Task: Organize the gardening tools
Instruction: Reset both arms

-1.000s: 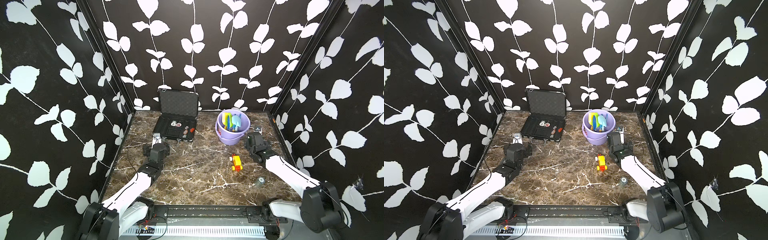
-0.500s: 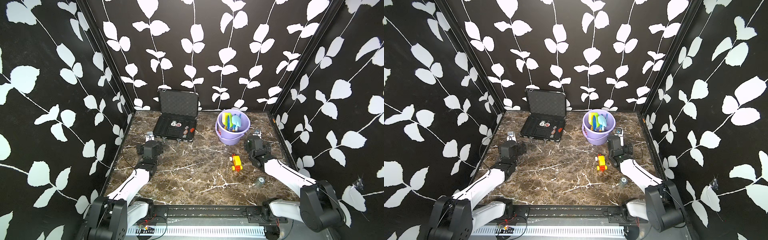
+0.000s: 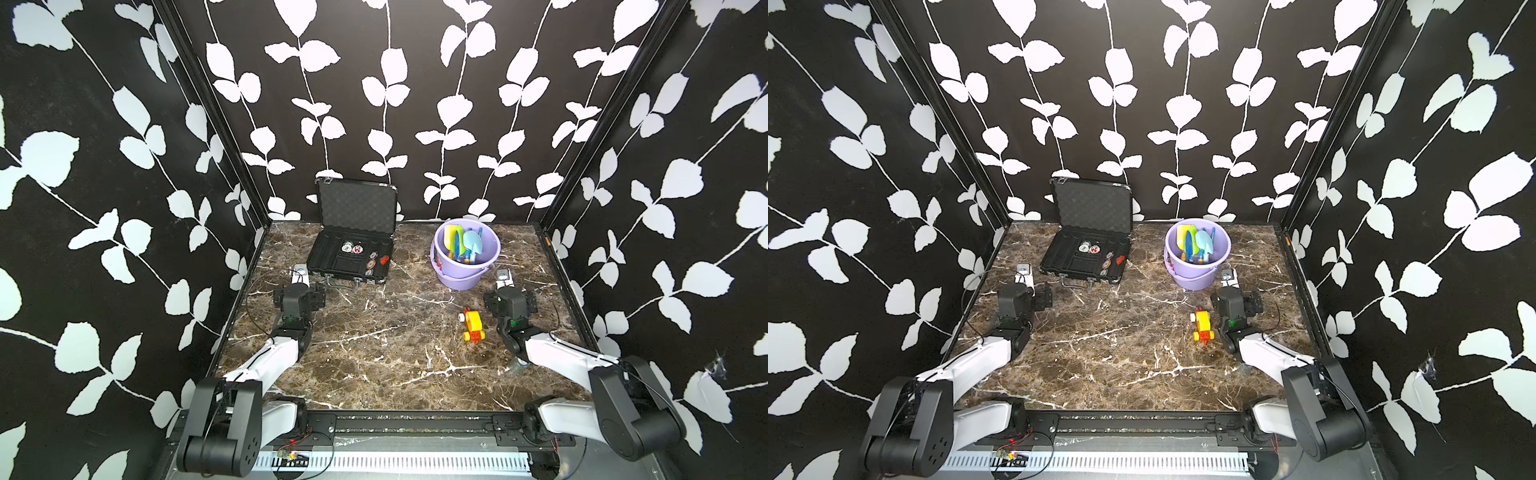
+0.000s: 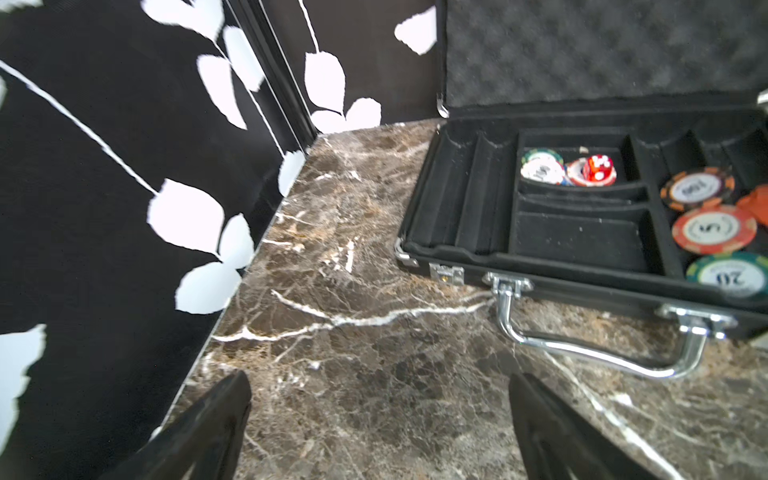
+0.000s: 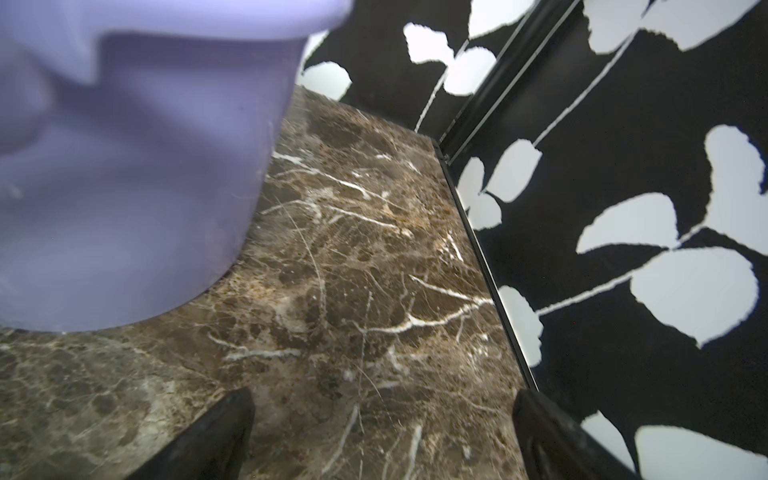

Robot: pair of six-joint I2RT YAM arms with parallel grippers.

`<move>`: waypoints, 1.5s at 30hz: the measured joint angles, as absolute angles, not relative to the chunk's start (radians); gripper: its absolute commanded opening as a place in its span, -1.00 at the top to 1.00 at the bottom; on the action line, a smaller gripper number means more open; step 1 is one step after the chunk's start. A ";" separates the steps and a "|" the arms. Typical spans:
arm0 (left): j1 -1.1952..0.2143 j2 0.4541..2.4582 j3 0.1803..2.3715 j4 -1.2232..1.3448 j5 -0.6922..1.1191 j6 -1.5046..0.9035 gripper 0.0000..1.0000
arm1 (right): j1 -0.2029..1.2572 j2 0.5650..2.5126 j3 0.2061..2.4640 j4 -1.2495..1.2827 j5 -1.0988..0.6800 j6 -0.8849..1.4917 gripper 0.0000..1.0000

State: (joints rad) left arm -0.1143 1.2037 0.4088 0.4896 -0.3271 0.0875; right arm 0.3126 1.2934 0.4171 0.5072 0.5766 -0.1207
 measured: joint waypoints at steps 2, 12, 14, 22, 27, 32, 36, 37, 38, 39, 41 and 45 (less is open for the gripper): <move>-0.109 1.237 0.399 0.527 -0.305 0.096 -0.97 | 0.308 1.308 0.406 0.553 0.553 -0.132 -0.98; -0.106 1.445 0.383 0.759 -0.179 0.129 -0.98 | 0.249 1.394 0.394 0.730 0.448 -0.156 -0.98; -0.104 1.505 0.382 0.821 -0.157 0.136 -0.97 | 0.224 1.394 0.389 0.747 0.417 -0.150 -0.98; -0.075 1.575 0.385 0.880 -0.101 0.137 -0.98 | 0.124 1.394 0.310 0.837 0.267 -0.106 -0.98; -0.075 1.575 0.389 0.884 -0.090 0.135 -0.97 | 0.113 1.433 0.298 0.904 0.201 -0.097 -0.98; -0.071 1.575 0.389 0.884 -0.087 0.135 -0.98 | 0.109 1.485 0.298 0.939 0.165 -0.097 -0.98; -0.071 1.575 0.389 0.885 -0.087 0.134 -0.97 | 0.095 1.520 0.299 0.968 0.151 -0.088 -0.98; -0.071 1.575 0.389 0.885 -0.087 0.134 -0.98 | 0.090 1.526 0.300 0.969 0.150 -0.081 -0.98; -0.071 1.575 0.389 0.885 -0.087 0.134 -0.97 | 0.084 1.527 0.300 0.966 0.150 -0.076 -0.98; -0.071 1.575 0.389 0.885 -0.087 0.134 -0.97 | 0.081 1.527 0.300 0.966 0.158 -0.069 -0.98; -0.070 1.575 0.389 0.885 -0.087 0.134 -0.98 | 0.073 1.527 0.303 0.965 0.189 -0.043 -0.98; -0.070 1.575 0.389 0.885 -0.087 0.134 -0.98 | 0.055 1.527 0.322 0.949 0.262 0.013 -0.98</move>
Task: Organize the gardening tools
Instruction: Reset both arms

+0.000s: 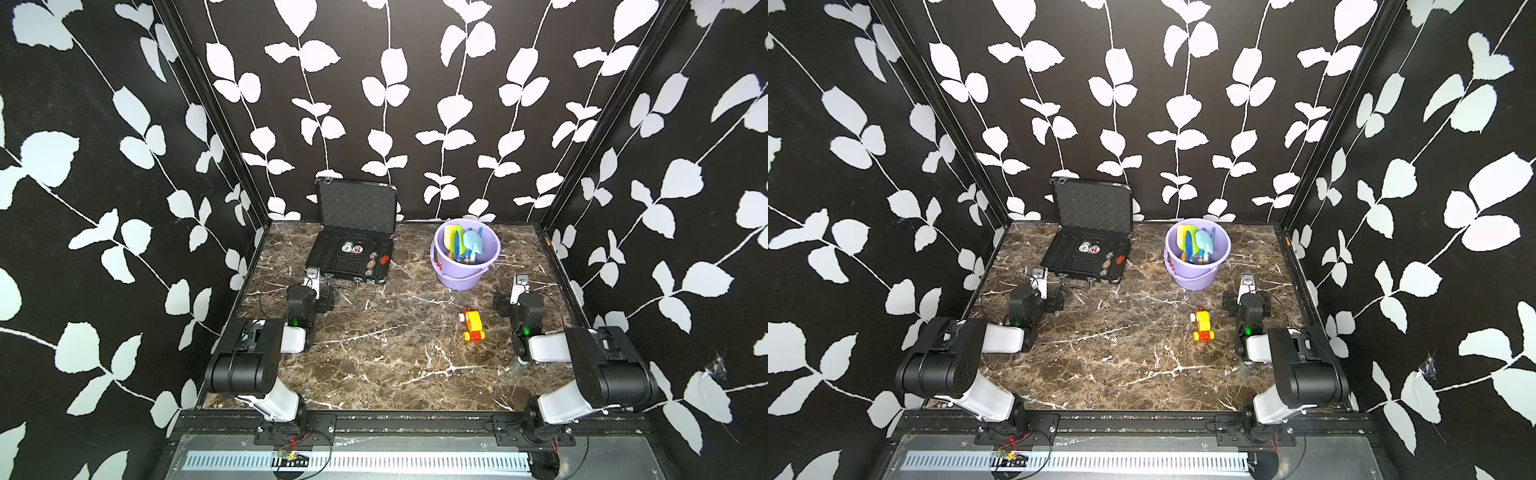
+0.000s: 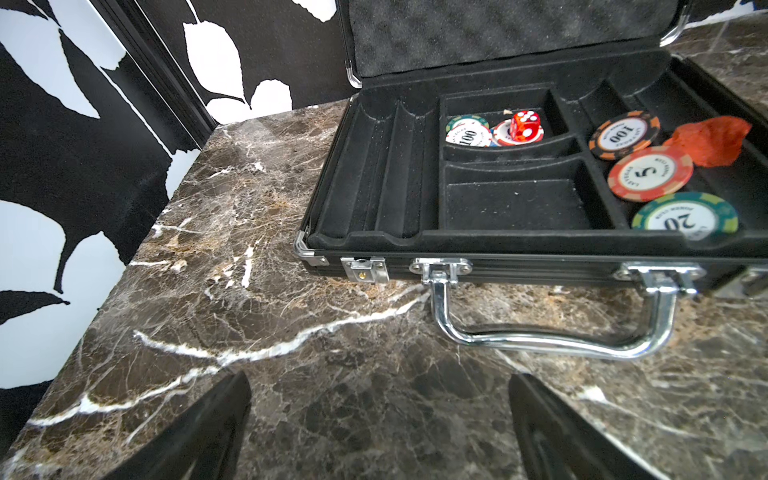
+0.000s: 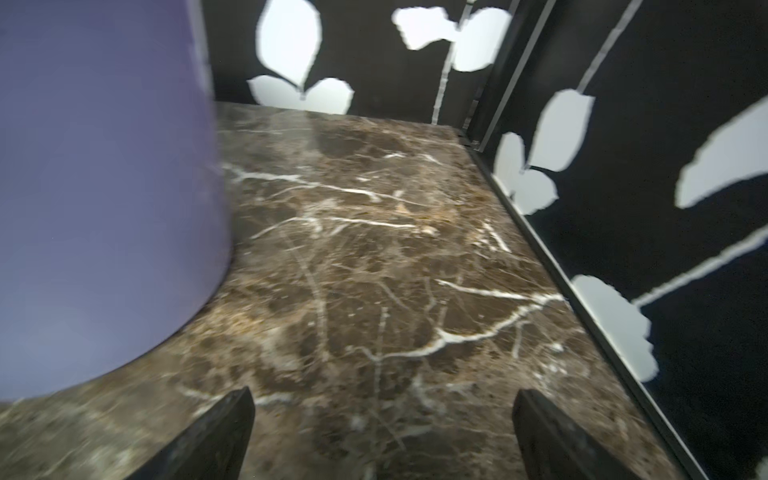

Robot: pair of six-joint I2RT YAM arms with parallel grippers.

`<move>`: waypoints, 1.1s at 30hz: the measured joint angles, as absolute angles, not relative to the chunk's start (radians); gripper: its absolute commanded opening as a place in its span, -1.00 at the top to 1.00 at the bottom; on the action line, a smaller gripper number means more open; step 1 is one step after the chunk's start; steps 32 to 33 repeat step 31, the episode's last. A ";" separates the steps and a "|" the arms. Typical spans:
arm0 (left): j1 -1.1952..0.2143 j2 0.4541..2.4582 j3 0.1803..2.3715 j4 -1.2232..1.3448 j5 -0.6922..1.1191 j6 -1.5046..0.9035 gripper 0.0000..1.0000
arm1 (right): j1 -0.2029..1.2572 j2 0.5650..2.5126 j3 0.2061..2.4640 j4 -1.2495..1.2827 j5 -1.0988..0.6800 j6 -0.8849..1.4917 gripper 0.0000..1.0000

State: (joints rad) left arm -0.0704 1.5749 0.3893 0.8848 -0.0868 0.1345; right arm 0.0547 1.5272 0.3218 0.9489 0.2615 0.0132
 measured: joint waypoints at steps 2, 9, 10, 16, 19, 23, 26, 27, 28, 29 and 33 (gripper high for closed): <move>-0.070 1.575 0.389 0.885 -0.087 0.134 -0.97 | 0.049 1.527 0.328 0.946 0.284 0.027 -0.98; -0.070 1.575 0.389 0.886 -0.087 0.134 -0.97 | 0.047 1.527 0.329 0.927 0.311 0.049 -0.98; -0.070 1.575 0.389 0.886 -0.087 0.134 -0.98 | 0.047 1.527 0.329 0.926 0.311 0.050 -0.98; -0.070 1.575 0.389 0.886 -0.087 0.134 -0.97 | 0.047 1.527 0.329 0.922 0.315 0.053 -0.98; -0.070 1.575 0.389 0.888 -0.087 0.134 -0.98 | 0.047 1.527 0.329 0.922 0.316 0.053 -0.98; -0.070 1.575 0.389 0.889 -0.087 0.134 -0.97 | 0.047 1.527 0.329 0.922 0.318 0.053 -0.98; -0.070 1.575 0.389 0.889 -0.088 0.134 -0.98 | 0.047 1.527 0.329 0.922 0.318 0.053 -0.98; -0.070 1.575 0.389 0.889 -0.090 0.132 -0.97 | 0.047 1.527 0.329 0.922 0.318 0.053 -0.98; -0.070 1.575 0.389 0.889 -0.095 0.131 -0.98 | 0.047 1.527 0.329 0.922 0.318 0.053 -0.98; -0.070 1.575 0.389 0.889 -0.101 0.128 -0.98 | 0.047 1.527 0.329 0.922 0.319 0.053 -0.98; -0.070 1.575 0.389 0.889 -0.112 0.125 -0.97 | 0.047 1.527 0.329 0.922 0.318 0.053 -0.98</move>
